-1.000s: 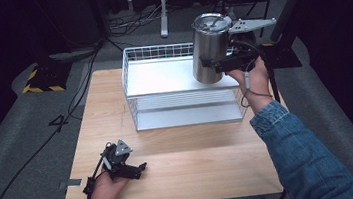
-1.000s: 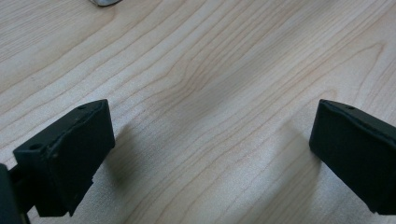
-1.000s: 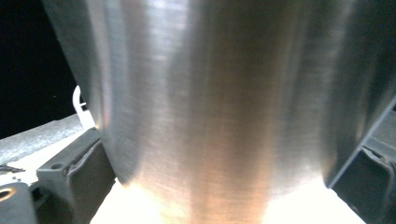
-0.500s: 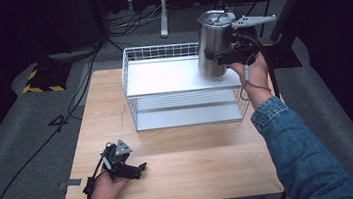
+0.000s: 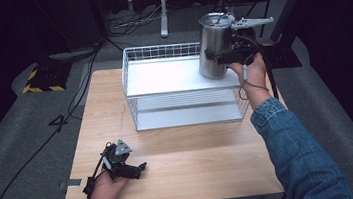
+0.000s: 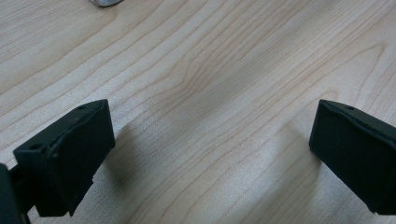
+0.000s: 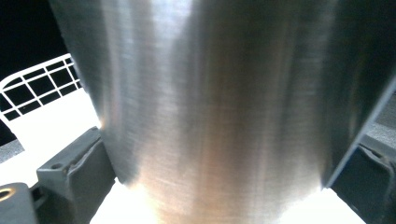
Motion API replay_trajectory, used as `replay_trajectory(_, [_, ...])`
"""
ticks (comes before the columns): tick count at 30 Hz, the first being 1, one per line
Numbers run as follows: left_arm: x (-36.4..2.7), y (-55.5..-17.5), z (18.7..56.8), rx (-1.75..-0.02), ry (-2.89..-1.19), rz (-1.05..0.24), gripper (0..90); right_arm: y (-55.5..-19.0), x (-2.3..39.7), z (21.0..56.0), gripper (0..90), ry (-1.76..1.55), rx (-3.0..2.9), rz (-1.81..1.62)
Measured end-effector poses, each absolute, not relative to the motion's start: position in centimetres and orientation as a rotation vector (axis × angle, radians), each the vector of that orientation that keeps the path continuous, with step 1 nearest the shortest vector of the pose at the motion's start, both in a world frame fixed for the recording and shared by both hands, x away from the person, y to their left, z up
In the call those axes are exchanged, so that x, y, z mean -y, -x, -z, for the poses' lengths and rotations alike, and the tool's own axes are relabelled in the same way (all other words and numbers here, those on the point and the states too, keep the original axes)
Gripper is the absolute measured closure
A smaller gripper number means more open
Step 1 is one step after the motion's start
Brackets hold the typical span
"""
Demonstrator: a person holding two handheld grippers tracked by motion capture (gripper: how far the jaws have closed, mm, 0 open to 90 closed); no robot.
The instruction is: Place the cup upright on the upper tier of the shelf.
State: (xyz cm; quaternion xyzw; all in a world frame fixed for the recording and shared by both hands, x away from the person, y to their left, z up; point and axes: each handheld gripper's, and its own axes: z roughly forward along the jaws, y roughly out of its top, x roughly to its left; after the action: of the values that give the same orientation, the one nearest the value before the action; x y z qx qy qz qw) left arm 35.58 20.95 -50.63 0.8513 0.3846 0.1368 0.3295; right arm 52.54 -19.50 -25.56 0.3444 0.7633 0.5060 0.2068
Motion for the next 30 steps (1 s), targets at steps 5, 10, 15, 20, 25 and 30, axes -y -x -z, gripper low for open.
replay_trajectory(5, [-20.9, -35.6, 50.6, -1.006, -2.227, -0.358, 0.6, -52.7, 19.6, 26.0, 3.7, -0.966, -2.127, -1.401])
replay_trajectory(10, [-21.0, -35.6, 50.6, -1.007, -2.227, -0.358, 0.6, -52.7, 19.9, 26.4, 3.7, -0.95, -2.126, -1.398])
replay_trajectory(15, [-21.0, -35.6, 50.6, -1.005, -2.231, -0.36, 0.6, -52.7, 20.1, 26.8, 3.6, -0.926, -2.125, -1.406])
replay_trajectory(20, [-21.0, -35.6, 50.6, -1.004, -2.231, -0.361, 0.6, -52.7, 20.1, 26.9, 3.5, -0.928, -2.118, -1.412])
replay_trajectory(25, [-21.0, -35.6, 50.6, -1.005, -2.231, -0.36, 0.6, -52.7, 20.1, 26.9, 3.4, -0.933, -2.118, -1.416])
replay_trajectory(30, [-21.0, -35.6, 50.6, -1.005, -2.231, -0.36, 0.6, -52.8, 20.1, 26.8, 3.2, -0.931, -2.128, -1.41])
